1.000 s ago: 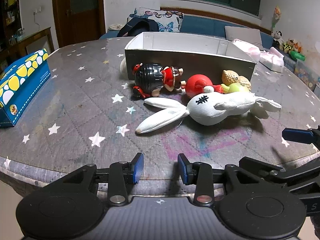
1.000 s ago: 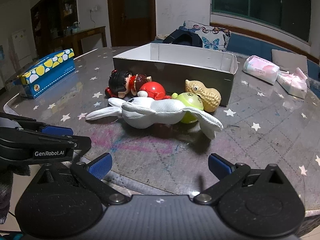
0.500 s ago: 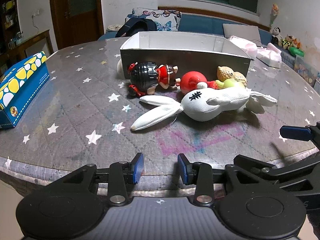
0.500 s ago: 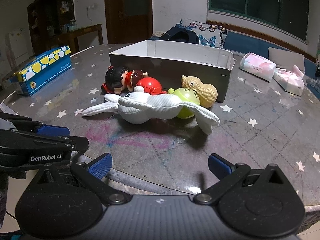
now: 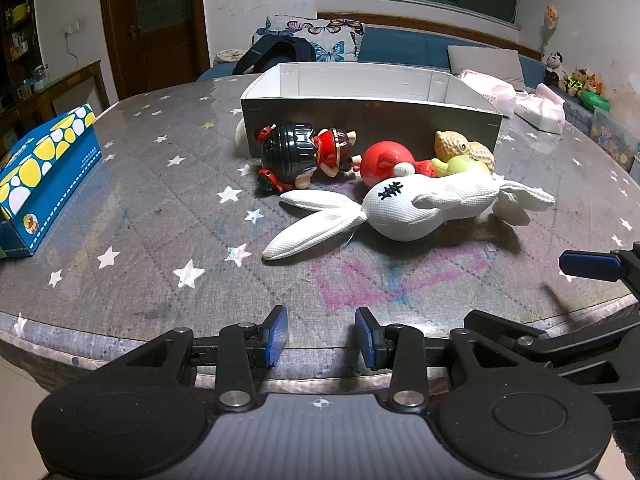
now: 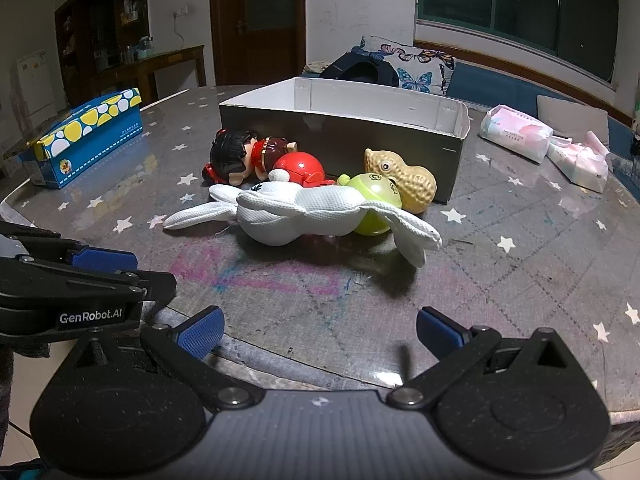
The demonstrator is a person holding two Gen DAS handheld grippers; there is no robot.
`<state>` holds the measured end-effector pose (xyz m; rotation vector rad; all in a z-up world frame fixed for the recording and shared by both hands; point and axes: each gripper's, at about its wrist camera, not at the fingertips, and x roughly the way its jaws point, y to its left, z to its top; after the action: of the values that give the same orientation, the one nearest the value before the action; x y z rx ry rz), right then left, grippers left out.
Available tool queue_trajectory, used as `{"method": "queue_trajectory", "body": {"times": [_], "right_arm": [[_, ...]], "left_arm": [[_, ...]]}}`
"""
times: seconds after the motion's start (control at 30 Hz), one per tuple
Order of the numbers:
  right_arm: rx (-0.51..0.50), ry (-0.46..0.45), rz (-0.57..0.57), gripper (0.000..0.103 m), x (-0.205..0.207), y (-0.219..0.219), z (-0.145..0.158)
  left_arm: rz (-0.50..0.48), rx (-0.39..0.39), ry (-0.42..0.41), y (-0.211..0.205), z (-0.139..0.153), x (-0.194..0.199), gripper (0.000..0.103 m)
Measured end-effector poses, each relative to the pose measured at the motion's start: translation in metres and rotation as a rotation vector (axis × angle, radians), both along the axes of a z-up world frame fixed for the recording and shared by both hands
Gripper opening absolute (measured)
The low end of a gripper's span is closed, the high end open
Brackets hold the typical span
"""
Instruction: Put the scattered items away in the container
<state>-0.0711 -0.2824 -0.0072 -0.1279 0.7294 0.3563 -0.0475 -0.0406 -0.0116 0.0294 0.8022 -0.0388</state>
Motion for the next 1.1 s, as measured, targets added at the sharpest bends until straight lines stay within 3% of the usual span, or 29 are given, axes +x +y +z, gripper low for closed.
{"method": "queue_trajectory", "body": {"times": [1.1], "right_arm": [[-0.002,0.011,0.001,0.103,0.0077,0.0006,-0.0016]], "left_arm": [[0.003,0.002,0.001,-0.0009,0.0055,0.0033,0.040]]}}
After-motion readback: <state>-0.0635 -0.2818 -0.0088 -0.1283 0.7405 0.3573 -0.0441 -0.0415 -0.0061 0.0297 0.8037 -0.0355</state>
